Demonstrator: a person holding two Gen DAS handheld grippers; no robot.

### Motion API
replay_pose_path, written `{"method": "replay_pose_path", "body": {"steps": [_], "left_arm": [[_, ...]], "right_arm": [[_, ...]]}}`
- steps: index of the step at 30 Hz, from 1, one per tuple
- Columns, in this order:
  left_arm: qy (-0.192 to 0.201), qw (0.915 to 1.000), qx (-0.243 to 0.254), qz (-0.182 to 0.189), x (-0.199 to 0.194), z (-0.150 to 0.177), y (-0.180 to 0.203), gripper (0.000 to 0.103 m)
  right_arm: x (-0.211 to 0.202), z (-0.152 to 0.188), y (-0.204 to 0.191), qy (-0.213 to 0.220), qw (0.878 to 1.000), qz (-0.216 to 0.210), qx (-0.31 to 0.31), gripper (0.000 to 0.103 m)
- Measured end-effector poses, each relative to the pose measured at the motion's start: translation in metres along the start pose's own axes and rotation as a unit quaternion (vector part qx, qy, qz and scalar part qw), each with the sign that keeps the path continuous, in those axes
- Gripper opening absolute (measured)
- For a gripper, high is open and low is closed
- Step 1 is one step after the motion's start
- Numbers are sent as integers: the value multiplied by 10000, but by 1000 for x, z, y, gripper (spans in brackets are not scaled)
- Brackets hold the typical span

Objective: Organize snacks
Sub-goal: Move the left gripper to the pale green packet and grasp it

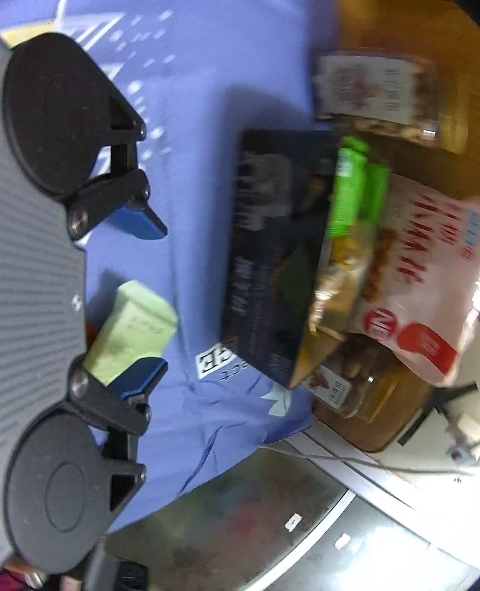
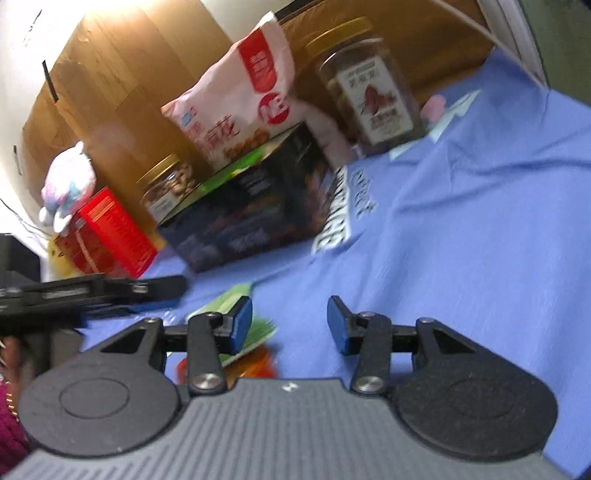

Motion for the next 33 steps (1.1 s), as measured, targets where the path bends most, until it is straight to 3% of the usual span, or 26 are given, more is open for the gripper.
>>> {"method": "replay_pose_path", "body": {"steps": [1, 2, 5, 7, 10, 14, 20, 25, 28, 33], "left_arm": [[-39, 10000, -85, 0, 3, 2, -2, 72], [33, 9999, -106, -10, 3, 2, -3, 69], [-100, 9996, -203, 160, 4, 5, -2, 37], [-40, 9996, -264, 98, -4, 10, -5, 35], [79, 9993, -340, -125, -27, 20, -15, 35], [160, 9980, -495, -356, -70, 50, -36, 35], [268, 9965, -627, -478, -133, 107, -44, 36], [271, 9983, -320, -412, -161, 147, -22, 42], [376, 9983, -27, -447, -177, 156, -12, 58], [840, 9943, -133, -642, -203, 141, -24, 59]], "right_arm": [[1, 5, -7, -75, 9999, -82, -7, 45], [4, 7, -12, -134, 9998, -135, -34, 37], [17, 6, -32, -167, 9995, -206, -182, 25], [28, 6, -48, -168, 9990, -111, -407, 25], [39, 13, -65, -296, 9969, -85, -728, 25], [43, 39, -96, -656, 9914, -418, -1050, 25], [25, 97, -135, -1161, 9718, -812, -1885, 27], [-9, 131, -150, -1463, 9517, -1162, -2437, 34], [-24, 142, -151, -1420, 9456, -1091, -2715, 42], [-26, 154, -154, -1240, 9405, -798, -3060, 43]]}}
Point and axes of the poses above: each gripper's, at about its wrist camera, not at the fingertips, and x roughly the way its jaws point, y to its right, z to its underside, the point moved 7 cm from there along x, roughly the way its jaws point, and after that the axes turned 7 degrees about x, right-handed, at the moved point
